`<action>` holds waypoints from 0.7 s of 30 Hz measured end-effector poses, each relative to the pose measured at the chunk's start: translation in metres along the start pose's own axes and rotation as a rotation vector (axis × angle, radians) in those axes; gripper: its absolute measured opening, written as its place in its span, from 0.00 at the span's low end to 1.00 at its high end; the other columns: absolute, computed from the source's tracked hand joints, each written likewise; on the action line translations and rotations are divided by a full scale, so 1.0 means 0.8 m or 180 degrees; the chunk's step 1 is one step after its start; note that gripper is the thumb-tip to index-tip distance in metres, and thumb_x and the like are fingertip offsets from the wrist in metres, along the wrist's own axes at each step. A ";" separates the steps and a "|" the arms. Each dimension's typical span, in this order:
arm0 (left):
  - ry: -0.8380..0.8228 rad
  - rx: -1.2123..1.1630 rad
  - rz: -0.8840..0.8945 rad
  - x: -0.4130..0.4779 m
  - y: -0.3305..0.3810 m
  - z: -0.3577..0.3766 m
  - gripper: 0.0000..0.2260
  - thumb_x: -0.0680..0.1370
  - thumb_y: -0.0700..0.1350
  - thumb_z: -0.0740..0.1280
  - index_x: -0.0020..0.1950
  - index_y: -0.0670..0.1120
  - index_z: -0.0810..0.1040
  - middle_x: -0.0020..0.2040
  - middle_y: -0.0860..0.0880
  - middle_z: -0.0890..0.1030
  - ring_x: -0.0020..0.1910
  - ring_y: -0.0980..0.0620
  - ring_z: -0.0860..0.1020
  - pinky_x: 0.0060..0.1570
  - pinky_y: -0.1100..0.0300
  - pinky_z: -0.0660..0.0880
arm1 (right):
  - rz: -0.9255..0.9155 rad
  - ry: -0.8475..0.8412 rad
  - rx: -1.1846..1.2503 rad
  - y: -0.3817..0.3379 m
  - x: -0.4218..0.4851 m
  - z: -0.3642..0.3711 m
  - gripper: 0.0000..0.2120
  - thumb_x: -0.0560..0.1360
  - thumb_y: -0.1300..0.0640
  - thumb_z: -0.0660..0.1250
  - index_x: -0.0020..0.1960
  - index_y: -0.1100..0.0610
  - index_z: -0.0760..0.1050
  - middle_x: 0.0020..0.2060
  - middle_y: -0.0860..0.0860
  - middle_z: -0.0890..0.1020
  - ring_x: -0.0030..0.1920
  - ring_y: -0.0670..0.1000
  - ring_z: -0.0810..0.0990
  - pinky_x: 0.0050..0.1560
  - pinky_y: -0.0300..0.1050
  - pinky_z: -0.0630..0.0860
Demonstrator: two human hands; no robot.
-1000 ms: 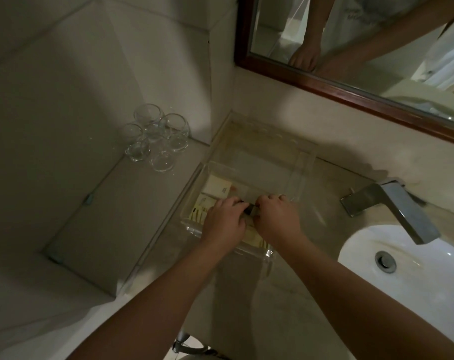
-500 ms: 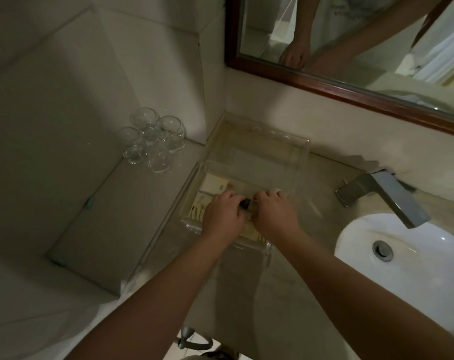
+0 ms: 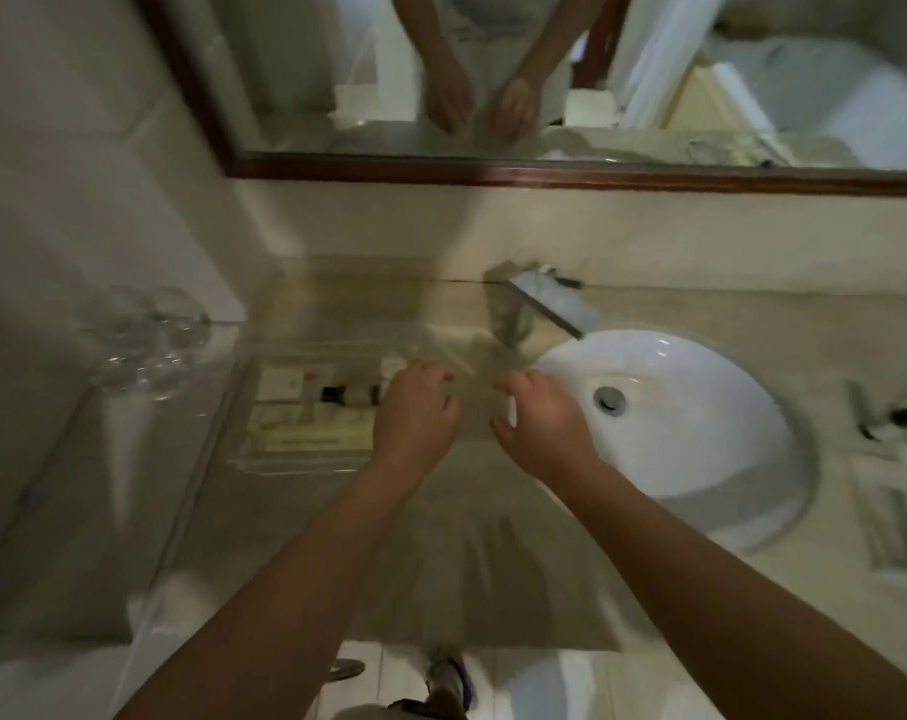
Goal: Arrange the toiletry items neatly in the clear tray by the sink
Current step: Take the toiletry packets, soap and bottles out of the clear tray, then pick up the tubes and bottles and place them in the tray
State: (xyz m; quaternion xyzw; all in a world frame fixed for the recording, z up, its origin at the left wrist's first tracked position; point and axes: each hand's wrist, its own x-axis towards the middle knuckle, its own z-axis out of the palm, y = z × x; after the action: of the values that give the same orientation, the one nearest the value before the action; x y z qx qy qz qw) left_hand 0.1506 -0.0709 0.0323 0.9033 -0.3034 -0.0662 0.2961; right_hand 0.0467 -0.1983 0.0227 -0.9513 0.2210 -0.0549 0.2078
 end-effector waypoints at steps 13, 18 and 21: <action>-0.1347 -0.0597 0.0785 -0.164 0.361 0.230 0.18 0.75 0.46 0.66 0.65 0.49 0.71 0.56 0.50 0.78 0.52 0.50 0.77 0.53 0.56 0.74 | 0.2003 0.0487 0.0011 0.357 -0.350 -0.213 0.23 0.73 0.49 0.68 0.66 0.53 0.72 0.59 0.54 0.79 0.60 0.57 0.76 0.57 0.50 0.75; -0.1621 -0.0615 0.0890 -0.193 0.453 0.295 0.17 0.74 0.46 0.68 0.62 0.48 0.73 0.55 0.50 0.79 0.54 0.50 0.78 0.55 0.58 0.73 | 0.2253 0.0598 0.0166 0.440 -0.409 -0.242 0.21 0.73 0.48 0.69 0.64 0.55 0.74 0.57 0.56 0.80 0.58 0.57 0.78 0.55 0.49 0.75; -0.1788 -0.0595 0.0941 -0.188 0.499 0.333 0.16 0.74 0.44 0.67 0.62 0.45 0.75 0.57 0.49 0.79 0.55 0.49 0.78 0.57 0.58 0.73 | 0.2345 0.0546 0.0290 0.481 -0.409 -0.247 0.21 0.74 0.47 0.68 0.65 0.53 0.73 0.57 0.54 0.80 0.57 0.56 0.78 0.54 0.49 0.76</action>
State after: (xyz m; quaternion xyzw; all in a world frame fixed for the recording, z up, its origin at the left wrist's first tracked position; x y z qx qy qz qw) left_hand -0.2536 -0.3704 0.0355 0.7648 -0.4936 -0.2965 0.2889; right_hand -0.4381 -0.4407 0.0363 -0.7898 0.5621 -0.0656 0.2364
